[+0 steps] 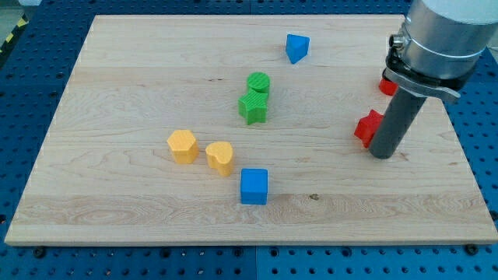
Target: Move red star towards green star
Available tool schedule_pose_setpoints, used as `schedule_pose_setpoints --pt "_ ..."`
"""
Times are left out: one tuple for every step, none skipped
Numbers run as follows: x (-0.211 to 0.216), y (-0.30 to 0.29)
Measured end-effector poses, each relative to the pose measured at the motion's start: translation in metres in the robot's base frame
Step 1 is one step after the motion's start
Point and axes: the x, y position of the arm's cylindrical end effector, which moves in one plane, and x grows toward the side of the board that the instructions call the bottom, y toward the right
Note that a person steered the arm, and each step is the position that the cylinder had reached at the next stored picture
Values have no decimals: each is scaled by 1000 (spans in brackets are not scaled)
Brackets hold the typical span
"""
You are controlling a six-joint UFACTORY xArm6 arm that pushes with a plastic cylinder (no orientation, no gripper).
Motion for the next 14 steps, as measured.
schedule_pose_setpoints --pt "-9 16" --pt "-9 58" --pt "-12 69" --pt "-36 51" --pt "-46 43" --pt "-47 34" --pt "-47 14" --pt "-47 14" --pt "-46 42" --pt "-45 62" --pt "-45 24" --pt "-45 -4" --pt "-48 -29" --pt "-50 -31"
